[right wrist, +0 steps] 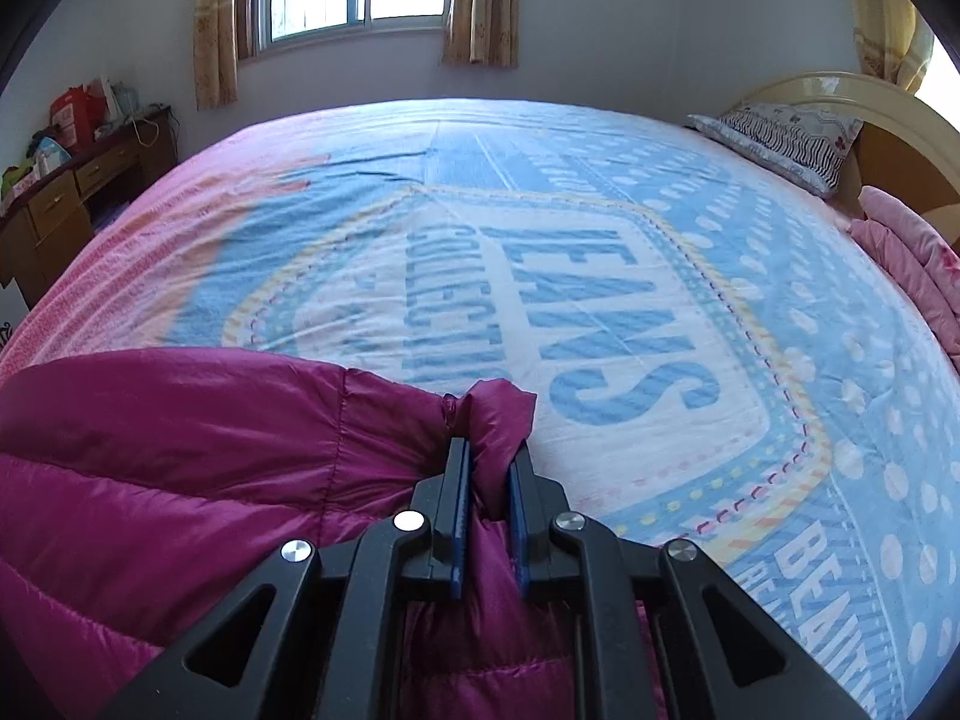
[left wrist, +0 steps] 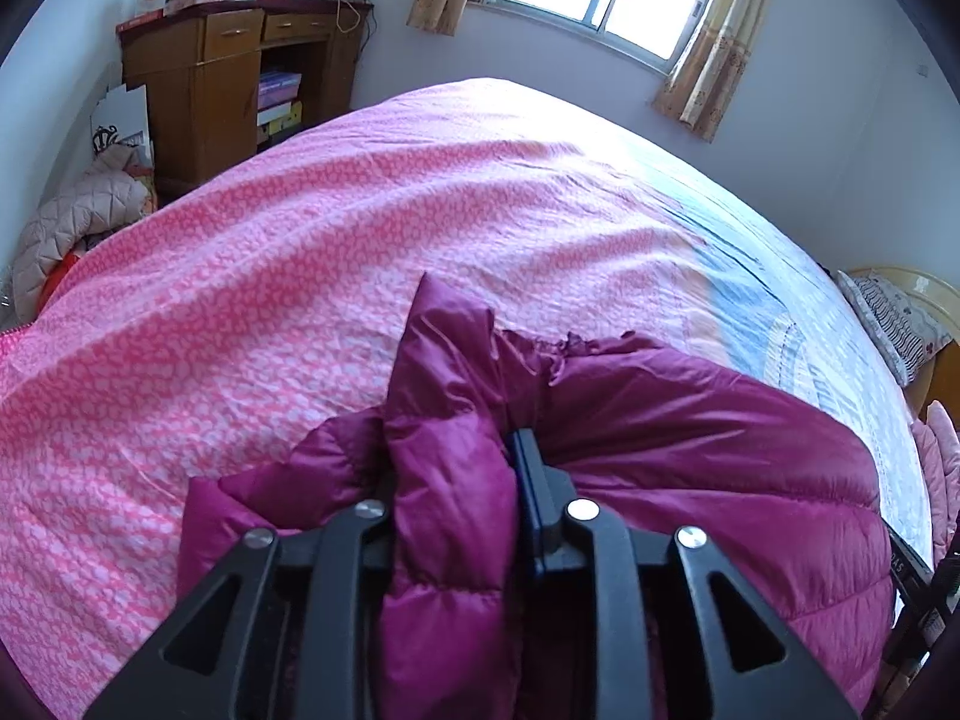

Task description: Fold large clothes

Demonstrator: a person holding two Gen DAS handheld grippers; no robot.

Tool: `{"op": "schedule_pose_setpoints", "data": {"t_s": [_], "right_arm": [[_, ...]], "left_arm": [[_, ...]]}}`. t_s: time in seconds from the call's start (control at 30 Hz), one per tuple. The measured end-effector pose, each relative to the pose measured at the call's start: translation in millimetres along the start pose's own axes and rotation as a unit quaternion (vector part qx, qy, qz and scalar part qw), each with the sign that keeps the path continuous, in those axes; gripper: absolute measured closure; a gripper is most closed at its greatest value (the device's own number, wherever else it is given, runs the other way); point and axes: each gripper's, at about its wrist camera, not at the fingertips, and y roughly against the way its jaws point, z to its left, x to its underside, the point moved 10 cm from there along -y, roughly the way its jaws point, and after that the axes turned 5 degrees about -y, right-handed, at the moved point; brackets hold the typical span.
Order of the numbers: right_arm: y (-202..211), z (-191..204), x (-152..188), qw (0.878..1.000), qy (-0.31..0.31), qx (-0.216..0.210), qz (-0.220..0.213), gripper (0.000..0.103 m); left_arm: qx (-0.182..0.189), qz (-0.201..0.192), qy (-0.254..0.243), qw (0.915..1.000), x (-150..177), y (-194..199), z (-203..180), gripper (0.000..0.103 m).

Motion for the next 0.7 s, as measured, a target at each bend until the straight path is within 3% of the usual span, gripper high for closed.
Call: {"op": "schedule_pose_setpoints", "data": {"t_s": [0.13, 0.3, 0.37, 0.47, 0.53, 0.6, 0.7], "right_arm": [[0.9, -0.5, 0.3, 1.0, 0.001, 0.003, -0.001, 0.089], [6.5, -13.1, -4.3, 0.997, -0.058, -0.052, 0.024, 0.087], [36.8, -29.5, -17.2, 0.994, -0.099, -0.04, -0.01, 0.087], [106.4, -31.2, -39.3, 0.988, -0.118, -0.004, -0.096, 0.087], [140.1, 10.8, -46.2, 0.985, -0.104, -0.075, -0.114, 0.087], [148.9, 67.4, -39.3, 0.984, -0.057, -0.145, -0.082, 0.087], [144.1, 147.7, -8.0, 0.977, 0.002, -0.21, -0.03, 0.087]], "left_arm": [[-0.018, 0.002, -0.013, 0.9998, 1.6, 0.4, -2.9, 0.073], [-0.036, 0.005, -0.028, 0.999, 0.6, -2.9, -6.0, 0.073], [-0.039, 0.005, -0.03, 0.9988, 1.1, -3.5, -6.7, 0.073], [-0.047, 0.006, -0.036, 0.9982, 1.5, -3.2, -8.1, 0.073], [-0.053, 0.007, -0.04, 0.9978, -0.1, -5.9, -8.9, 0.073], [-0.056, 0.007, -0.042, 0.9975, 0.1, -5.4, -9.0, 0.073], [-0.052, 0.007, -0.038, 0.9979, 0.7, -5.1, -8.5, 0.073]]}}
